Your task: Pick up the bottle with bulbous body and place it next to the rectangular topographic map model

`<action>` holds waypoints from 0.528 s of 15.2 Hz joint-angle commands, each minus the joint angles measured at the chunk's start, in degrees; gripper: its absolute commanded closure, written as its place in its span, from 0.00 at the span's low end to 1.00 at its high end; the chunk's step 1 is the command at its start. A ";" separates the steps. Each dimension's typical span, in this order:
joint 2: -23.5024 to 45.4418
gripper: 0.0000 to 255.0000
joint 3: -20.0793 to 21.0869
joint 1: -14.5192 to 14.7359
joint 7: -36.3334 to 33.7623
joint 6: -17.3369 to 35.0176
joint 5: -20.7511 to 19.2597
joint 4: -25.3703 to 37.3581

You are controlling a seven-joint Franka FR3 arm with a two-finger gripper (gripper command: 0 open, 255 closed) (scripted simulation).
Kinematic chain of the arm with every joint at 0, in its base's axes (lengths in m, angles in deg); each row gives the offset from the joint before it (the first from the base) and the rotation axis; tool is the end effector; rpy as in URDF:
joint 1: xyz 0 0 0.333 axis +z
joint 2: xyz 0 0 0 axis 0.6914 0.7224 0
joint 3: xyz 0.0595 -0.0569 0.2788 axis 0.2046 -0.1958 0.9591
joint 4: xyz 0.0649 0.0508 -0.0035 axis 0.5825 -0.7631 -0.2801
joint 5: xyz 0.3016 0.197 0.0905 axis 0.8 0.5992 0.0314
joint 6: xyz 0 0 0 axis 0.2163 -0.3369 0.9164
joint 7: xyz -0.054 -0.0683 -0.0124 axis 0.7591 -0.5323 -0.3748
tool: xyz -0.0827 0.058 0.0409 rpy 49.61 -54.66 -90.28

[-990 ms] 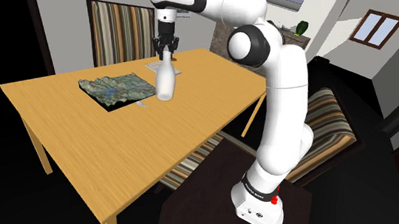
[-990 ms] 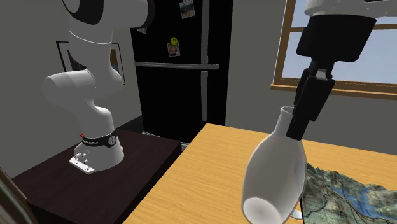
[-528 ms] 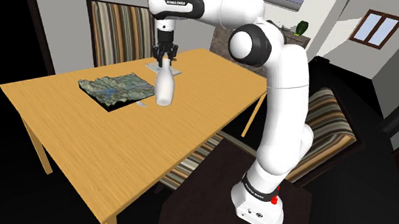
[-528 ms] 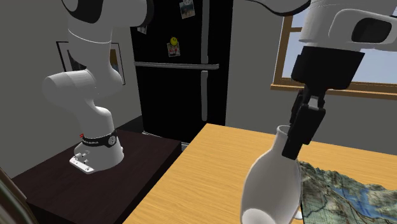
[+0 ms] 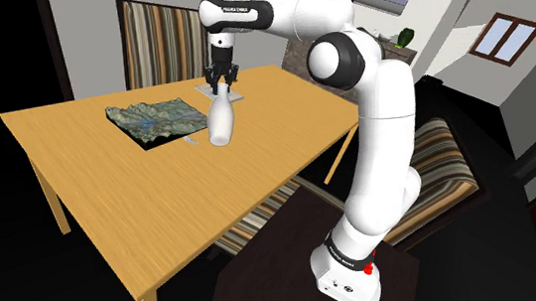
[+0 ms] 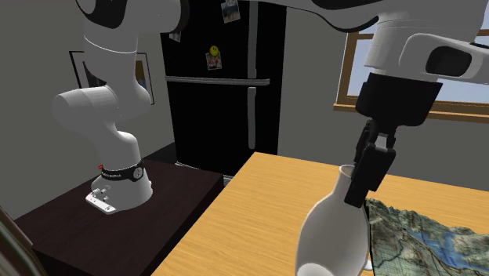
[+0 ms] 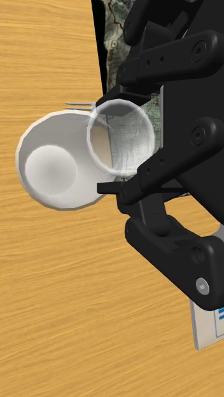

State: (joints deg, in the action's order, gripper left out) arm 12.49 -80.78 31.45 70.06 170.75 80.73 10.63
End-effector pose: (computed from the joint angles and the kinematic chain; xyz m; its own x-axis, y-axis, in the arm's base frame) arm 0.6436 -0.1373 0.4214 0.9716 -0.2014 -0.1238 -0.1994 -0.9795 0.0289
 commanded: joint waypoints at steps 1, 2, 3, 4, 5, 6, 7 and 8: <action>-0.02 1.00 0.00 0.00 0.00 0.03 0.00 -0.01; -0.02 1.00 0.00 0.00 0.00 0.03 0.00 -0.01; -0.02 0.00 0.00 0.00 0.00 0.02 0.00 0.00; -0.01 0.00 0.00 0.00 0.00 0.01 0.00 0.02; 0.00 0.00 0.00 0.00 0.00 0.01 0.00 0.02; -0.01 0.00 0.00 0.00 0.00 0.01 0.00 0.01; -0.01 0.00 0.00 0.00 0.00 0.02 0.00 0.01; -0.01 0.00 0.00 0.00 0.00 0.01 0.00 0.01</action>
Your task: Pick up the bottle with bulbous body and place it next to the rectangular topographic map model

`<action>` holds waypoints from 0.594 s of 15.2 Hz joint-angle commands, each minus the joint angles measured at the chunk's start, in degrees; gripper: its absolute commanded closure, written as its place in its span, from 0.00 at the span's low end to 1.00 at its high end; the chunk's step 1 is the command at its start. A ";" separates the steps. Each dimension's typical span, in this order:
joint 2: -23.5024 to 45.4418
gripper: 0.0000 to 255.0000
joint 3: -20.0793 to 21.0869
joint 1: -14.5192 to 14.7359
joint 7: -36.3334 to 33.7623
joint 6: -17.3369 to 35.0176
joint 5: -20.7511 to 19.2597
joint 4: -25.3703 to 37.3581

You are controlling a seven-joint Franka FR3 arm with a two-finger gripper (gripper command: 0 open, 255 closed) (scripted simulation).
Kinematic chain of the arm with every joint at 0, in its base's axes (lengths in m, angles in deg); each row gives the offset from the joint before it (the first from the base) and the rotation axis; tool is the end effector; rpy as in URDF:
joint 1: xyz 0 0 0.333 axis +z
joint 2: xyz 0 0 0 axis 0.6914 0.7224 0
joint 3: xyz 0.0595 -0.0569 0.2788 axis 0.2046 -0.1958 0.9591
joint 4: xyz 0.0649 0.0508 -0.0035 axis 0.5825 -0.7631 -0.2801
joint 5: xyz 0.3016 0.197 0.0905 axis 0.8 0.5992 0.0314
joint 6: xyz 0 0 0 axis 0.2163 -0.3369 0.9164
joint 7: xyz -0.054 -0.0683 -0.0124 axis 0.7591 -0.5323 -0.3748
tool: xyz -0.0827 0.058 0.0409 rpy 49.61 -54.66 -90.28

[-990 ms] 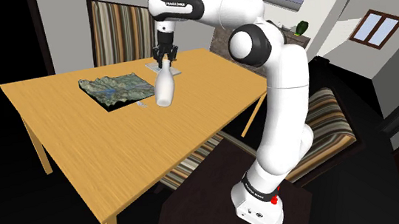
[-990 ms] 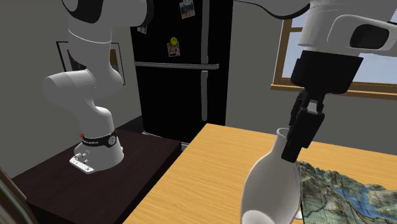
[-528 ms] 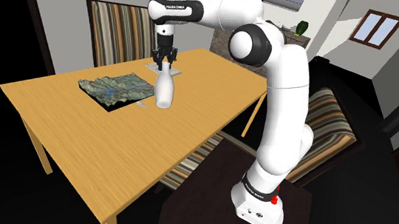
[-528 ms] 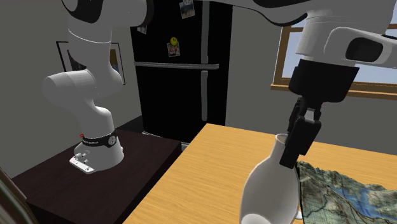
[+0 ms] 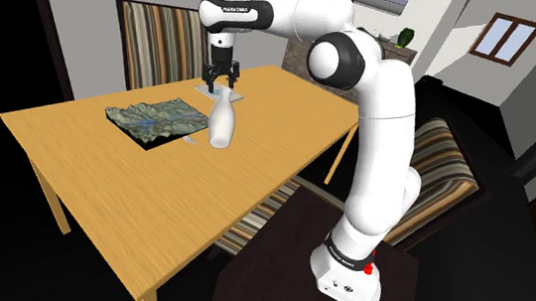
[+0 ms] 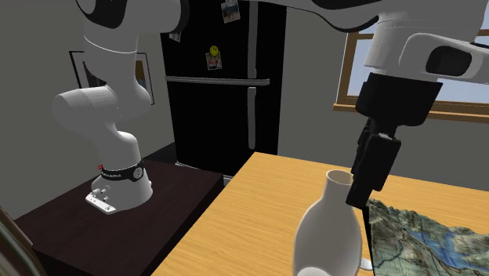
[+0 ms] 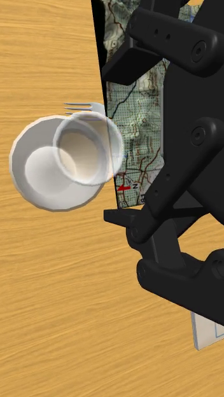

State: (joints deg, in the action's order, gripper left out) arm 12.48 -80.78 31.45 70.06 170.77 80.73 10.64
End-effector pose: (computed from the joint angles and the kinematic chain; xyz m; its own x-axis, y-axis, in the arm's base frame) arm 0.6436 -0.1373 0.4216 0.9717 -0.2014 -0.1231 -0.1994 -0.9795 0.0289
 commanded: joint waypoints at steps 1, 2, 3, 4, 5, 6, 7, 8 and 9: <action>0.33 0.00 0.01 0.04 0.03 -2.10 0.01 2.43; 0.82 0.00 0.01 0.09 0.05 -4.29 0.01 5.12; 1.47 0.00 0.02 0.14 0.08 -6.59 0.01 8.06; 2.12 0.00 0.02 0.18 0.11 -8.48 0.00 10.60; 2.12 0.00 0.02 0.18 0.11 -8.49 0.01 10.60; 2.10 0.00 0.02 0.18 0.11 -8.48 0.01 10.58; 2.11 0.00 0.02 0.18 0.11 -8.48 0.01 10.59; 2.11 0.00 0.02 0.18 0.11 -8.48 0.01 10.60; 2.12 0.00 0.02 0.18 0.11 -8.48 0.01 10.60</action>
State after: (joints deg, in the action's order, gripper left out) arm 14.56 -80.76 31.64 70.17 162.36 80.73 21.14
